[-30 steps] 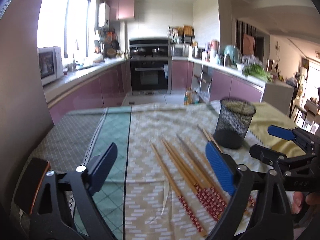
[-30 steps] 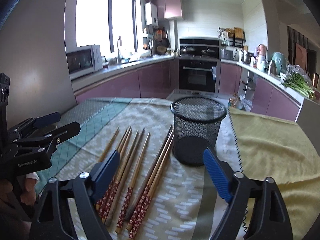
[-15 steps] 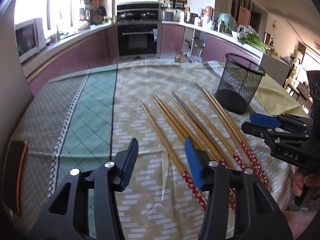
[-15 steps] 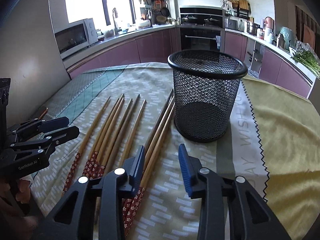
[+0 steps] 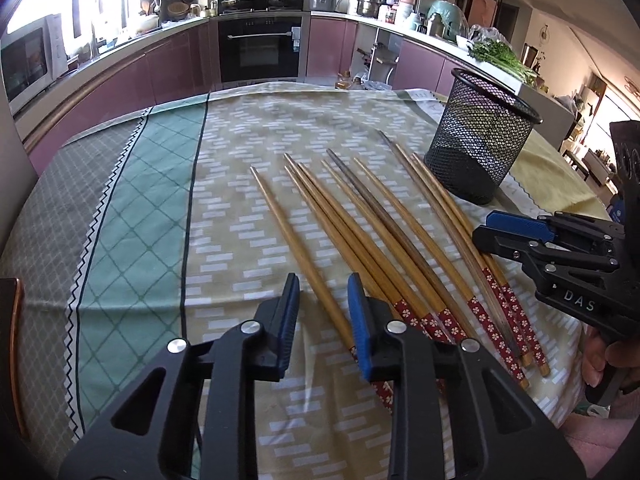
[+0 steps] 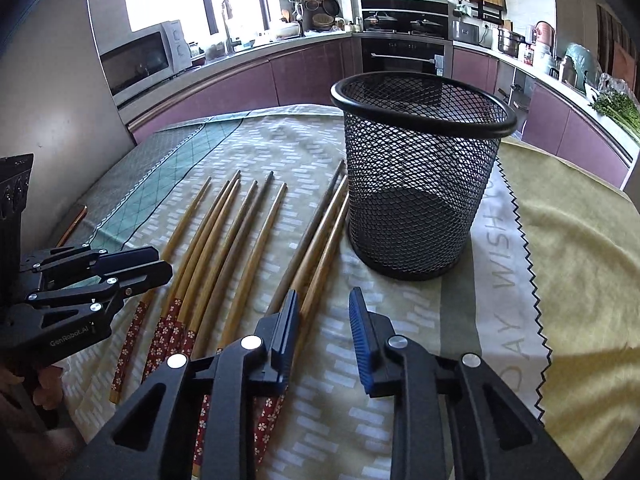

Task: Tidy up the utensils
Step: 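Lower the left gripper onto one wooden chopstick and close while the right gripper grasps another, then lift the chopsticks upright and drop them into the black mesh cup with both grippers, then open both grippers and move them back over the remaining chopsticks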

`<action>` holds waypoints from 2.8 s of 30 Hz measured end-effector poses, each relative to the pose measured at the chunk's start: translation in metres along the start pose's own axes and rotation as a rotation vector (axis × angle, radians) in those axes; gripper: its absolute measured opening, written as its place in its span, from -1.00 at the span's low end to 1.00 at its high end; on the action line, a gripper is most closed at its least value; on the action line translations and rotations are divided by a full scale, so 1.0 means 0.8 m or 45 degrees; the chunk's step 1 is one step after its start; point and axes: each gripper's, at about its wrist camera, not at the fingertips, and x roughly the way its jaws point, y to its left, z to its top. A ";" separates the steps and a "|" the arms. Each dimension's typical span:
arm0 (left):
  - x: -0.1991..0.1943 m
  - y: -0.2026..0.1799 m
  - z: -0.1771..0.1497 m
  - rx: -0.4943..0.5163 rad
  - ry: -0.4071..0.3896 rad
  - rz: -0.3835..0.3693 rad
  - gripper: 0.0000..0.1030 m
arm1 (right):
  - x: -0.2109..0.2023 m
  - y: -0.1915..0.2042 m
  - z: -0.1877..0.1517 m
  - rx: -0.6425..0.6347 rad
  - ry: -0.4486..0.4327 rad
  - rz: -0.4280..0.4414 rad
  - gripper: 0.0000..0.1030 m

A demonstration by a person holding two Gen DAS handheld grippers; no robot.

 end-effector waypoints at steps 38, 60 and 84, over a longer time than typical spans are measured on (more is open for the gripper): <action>-0.157 -0.031 0.102 0.013 -0.443 -0.404 -0.86 | -0.130 -0.024 0.071 -0.013 -0.431 0.208 -0.89; -0.106 -0.134 0.220 0.070 -0.521 -0.441 -0.86 | -0.103 -0.075 0.138 -0.004 -0.549 0.023 -0.89; -0.071 -0.105 0.165 0.157 -0.393 -0.285 -0.35 | -0.088 -0.070 0.097 0.050 -0.393 0.060 -0.48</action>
